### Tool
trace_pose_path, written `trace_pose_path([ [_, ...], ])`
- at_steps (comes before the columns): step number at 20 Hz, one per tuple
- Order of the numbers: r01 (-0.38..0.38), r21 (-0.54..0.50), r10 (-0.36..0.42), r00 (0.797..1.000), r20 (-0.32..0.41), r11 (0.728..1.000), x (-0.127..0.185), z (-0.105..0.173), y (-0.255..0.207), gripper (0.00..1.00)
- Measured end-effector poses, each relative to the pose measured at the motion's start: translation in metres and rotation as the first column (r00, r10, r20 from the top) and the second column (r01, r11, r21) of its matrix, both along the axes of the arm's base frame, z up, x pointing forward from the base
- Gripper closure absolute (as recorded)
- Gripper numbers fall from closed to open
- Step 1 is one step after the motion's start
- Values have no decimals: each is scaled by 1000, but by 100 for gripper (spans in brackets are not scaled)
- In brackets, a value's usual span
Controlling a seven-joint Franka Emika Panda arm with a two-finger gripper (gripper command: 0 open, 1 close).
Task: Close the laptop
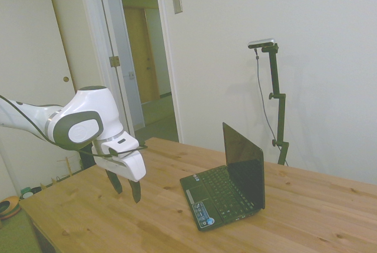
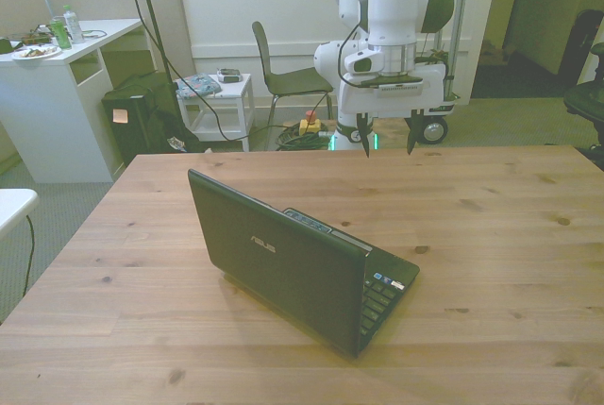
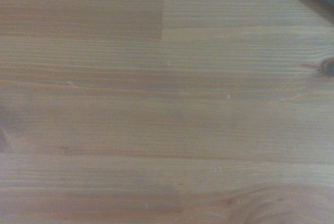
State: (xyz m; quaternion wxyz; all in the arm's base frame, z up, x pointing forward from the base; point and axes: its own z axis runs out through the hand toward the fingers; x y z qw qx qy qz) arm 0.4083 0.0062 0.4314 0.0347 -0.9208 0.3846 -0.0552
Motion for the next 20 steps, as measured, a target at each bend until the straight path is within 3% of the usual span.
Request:
trace_pose_path([
  [3, 11, -29, -11, 1000, 10, 1000, 2, 4, -7, 0],
  [7, 99, -68, -94, 993, 70, 993, -2, 37, -47, 0],
  [13, 250, -77, -237, 961, 143, 965, -18, 99, -126, 0],
  [20, 366, -66, -348, 918, 193, 928, 31, 151, -234, 0],
])
